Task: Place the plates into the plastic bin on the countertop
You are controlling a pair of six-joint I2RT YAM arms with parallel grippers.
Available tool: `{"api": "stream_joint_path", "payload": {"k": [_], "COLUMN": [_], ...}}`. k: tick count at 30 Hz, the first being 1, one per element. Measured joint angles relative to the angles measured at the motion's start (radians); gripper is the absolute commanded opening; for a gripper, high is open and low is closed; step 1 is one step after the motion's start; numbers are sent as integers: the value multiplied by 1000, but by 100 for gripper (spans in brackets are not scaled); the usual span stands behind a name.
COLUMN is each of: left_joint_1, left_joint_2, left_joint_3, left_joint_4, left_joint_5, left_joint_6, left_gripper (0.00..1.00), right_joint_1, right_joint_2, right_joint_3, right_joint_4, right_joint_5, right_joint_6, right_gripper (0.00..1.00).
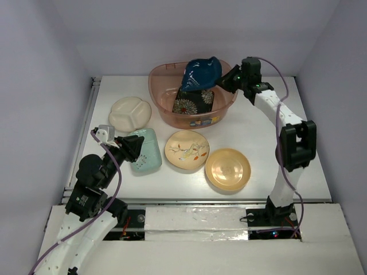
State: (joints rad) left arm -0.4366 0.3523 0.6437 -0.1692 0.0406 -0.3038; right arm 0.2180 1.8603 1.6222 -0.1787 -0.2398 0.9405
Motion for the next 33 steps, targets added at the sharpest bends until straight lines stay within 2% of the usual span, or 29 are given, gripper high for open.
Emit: {"api": "stream_joint_path", "payload": {"k": [12,26,27,29,30,33], "left_joint_1": [0,0,0,0,0,0], "left_joint_2": [12,12,12,12,12,12], "left_joint_3": [0,0,0,0,0,0], "left_joint_4": [0,0,0,0,0,0], "left_joint_5": [0,4,4,4,4,4], "left_joint_6": [0,0,0,0,0,0], "left_gripper": [27,27,27,27,27,27], "right_joint_1": [77,79,80,82,82,82], "right_joint_2": [419,556,558,558,558,558], "right_joint_3": [504,611,611,611,611,613], "right_joint_4": [-256,-460,-465,-473,-472,-462], "right_joint_5": [42,87,82,73,64,46], "right_joint_6": [-82,-167,-169,-171,-168,-168], "right_gripper": [0,1,10,22,33,44]}}
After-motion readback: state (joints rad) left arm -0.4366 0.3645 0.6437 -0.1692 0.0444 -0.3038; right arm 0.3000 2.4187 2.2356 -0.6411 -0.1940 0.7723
